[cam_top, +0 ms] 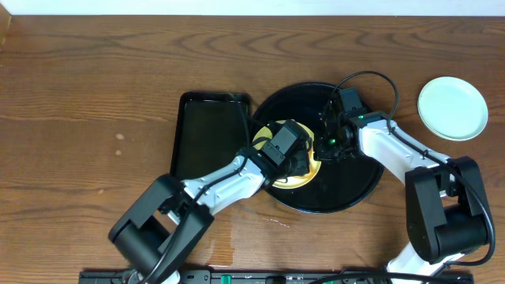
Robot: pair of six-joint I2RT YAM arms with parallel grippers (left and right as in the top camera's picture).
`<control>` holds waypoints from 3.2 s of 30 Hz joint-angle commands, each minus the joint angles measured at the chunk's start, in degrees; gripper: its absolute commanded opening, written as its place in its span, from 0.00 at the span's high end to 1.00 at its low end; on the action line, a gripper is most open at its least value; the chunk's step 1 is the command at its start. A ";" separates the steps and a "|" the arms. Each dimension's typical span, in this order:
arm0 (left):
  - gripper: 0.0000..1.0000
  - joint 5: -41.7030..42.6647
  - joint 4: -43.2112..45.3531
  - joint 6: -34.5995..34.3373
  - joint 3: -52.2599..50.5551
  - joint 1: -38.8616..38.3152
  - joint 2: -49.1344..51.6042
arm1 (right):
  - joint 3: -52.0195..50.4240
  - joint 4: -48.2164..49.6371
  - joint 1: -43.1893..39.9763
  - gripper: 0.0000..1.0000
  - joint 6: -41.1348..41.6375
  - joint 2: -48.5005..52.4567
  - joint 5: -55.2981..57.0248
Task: Clean dirty plates on tray and stack at the side
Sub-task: 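Scrub the yellow plate with the sponge in the left gripper, then continue scrubbing the yellow plate's sauce stain with the left gripper's sponge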
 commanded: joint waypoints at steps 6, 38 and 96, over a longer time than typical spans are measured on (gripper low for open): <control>0.92 -6.08 -0.20 1.29 0.90 2.56 4.35 | -1.11 -0.76 1.11 0.99 -0.09 1.25 0.48; 0.93 -7.89 -13.53 16.46 1.11 14.88 -11.17 | -1.11 -0.81 1.07 0.94 5.11 1.25 10.38; 0.92 -9.90 -4.09 28.92 1.09 11.61 2.84 | -1.11 -1.79 1.07 0.94 5.07 1.25 10.34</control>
